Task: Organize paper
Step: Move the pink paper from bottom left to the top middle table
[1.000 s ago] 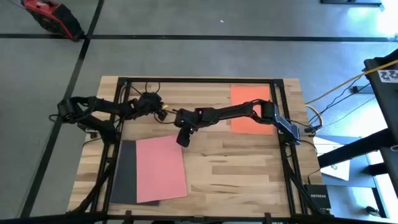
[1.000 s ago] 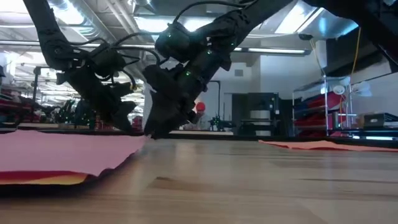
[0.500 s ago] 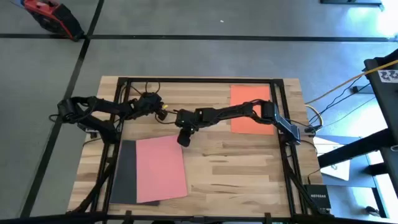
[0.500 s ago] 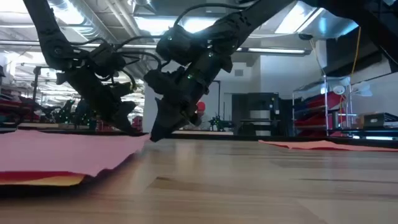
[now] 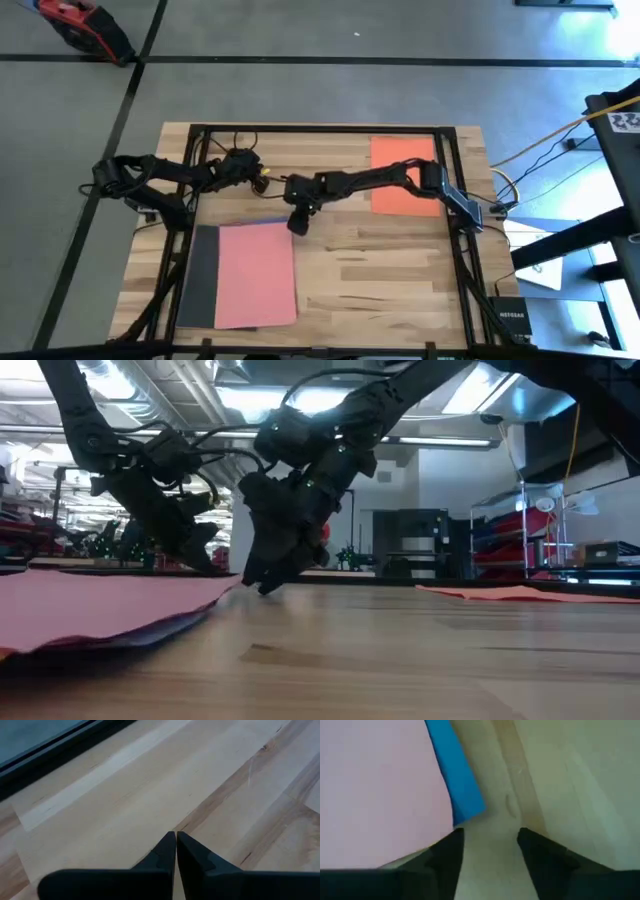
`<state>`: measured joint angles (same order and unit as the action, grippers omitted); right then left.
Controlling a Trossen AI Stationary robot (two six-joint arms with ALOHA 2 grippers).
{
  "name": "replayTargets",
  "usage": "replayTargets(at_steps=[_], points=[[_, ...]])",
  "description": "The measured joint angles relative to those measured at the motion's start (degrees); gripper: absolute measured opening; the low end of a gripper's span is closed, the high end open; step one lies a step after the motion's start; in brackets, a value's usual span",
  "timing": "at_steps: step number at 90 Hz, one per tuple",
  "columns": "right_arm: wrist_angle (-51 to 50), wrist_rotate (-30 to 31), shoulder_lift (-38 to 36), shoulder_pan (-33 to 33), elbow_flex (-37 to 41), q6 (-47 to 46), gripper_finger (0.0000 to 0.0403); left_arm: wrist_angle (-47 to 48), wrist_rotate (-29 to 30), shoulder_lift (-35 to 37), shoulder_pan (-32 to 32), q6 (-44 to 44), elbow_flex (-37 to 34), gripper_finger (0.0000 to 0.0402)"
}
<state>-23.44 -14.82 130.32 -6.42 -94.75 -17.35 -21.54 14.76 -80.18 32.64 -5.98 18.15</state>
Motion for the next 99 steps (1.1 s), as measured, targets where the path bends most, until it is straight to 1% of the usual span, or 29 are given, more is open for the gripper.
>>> replayTargets(at_steps=[10, 26, 38, 48, 61, 74, 99], points=[[-3.3, -1.58, 0.0, -0.78, -1.27, 1.62, 0.0217, 0.02, 0.0, 0.0, 0.02, 0.0, 0.0, 0.0], [-8.91, -1.39, 0.0, -1.63, -5.13, 6.92, 0.0217, 0.01, 0.0, 0.02, 0.02, 0.0, 0.0, 0.0], [-11.76, -3.5, 0.0, -1.37, -7.8, 12.12, 0.0216, 0.0, 0.0, 0.02, 0.02, 0.0, 0.0, 0.0], [-11.75, -4.62, 0.0, 0.06, -7.99, 14.51, 0.0216, 0.0, 0.0, 0.02, 0.01, -0.02, 0.0, 0.0], [-10.29, -5.3, 0.01, 1.6, -7.99, 14.87, 0.0216, -0.02, 0.0, 0.02, 0.01, -0.02, 0.0, 0.0], [-7.68, -4.46, 0.01, 2.69, -7.99, 14.78, 0.0216, -0.04, 0.0, 0.02, 0.02, -0.02, 0.0, 0.0], [-6.64, -3.69, 0.02, 1.76, -7.99, 14.51, 0.0216, -0.04, -0.01, 0.02, 0.02, 0.0, 0.0, 0.0]])
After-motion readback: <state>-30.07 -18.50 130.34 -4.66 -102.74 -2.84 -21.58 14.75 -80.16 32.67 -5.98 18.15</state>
